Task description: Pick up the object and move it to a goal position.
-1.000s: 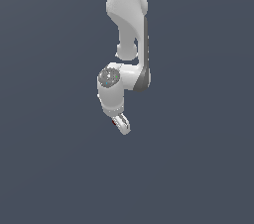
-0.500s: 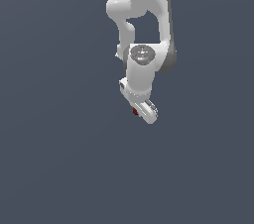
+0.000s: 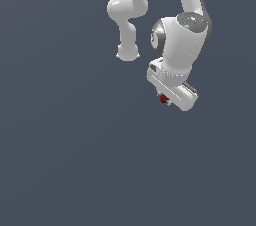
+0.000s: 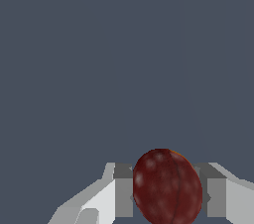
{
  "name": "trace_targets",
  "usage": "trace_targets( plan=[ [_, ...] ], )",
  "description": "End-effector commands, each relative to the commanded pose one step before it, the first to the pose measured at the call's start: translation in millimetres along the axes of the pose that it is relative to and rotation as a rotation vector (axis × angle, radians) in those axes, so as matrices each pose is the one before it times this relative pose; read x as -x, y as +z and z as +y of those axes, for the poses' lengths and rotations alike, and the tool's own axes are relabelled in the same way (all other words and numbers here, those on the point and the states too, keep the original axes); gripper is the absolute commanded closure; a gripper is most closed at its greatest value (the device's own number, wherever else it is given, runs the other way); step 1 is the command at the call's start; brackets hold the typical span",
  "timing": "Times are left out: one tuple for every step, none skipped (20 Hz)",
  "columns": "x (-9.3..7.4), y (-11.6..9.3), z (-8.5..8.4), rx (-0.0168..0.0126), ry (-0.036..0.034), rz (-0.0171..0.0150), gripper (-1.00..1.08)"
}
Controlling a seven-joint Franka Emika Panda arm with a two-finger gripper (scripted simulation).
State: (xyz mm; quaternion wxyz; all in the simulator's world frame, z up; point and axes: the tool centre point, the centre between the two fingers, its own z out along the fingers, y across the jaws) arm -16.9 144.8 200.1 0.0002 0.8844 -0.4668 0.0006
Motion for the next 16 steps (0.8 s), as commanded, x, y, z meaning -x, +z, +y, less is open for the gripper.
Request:
trace_targets(
  plan=[
    [21.33,-18.26,-11.13,0.00076,0.0011,0.00039,1.08],
    [7.47,-6.4,-4.25,0.0,0.0,0.0,1.08],
    [6.95,-5.96,-4.05,0.0,0.0,0.0,1.08],
    [6.41,-5.5,-3.82,0.0,0.0,0.0,1.08],
    [5.86,-5.03,-3.56,0.0,0.0,0.0,1.08],
    [5.28,-4.54,-3.24,0.0,0.0,0.0,1.08],
    [4.69,-4.02,-2.9,0.0,0.0,0.0,1.08],
    [4.17,-3.55,-2.56,-0.00022,-0.00036,-0.00055,1.08],
    [3.49,-3.0,-2.22,0.0,0.0,0.0,1.08],
    [2.89,-2.49,-1.89,0.0,0.0,0.0,1.08],
    [2.32,-2.0,-1.58,-0.00016,-0.0003,-0.0006,1.08],
    [1.69,-1.48,-1.27,0.0,0.0,0.0,1.08],
    [1.09,-0.98,-0.97,0.0,0.0,0.0,1.08],
    [0.5,-0.48,-0.66,0.0,0.0,0.0,1.08],
    [-0.06,-0.02,-0.36,0.0,0.0,0.0,1.08],
    [-0.24,0.16,-0.09,0.0,0.0,0.0,1.08]
  ],
)
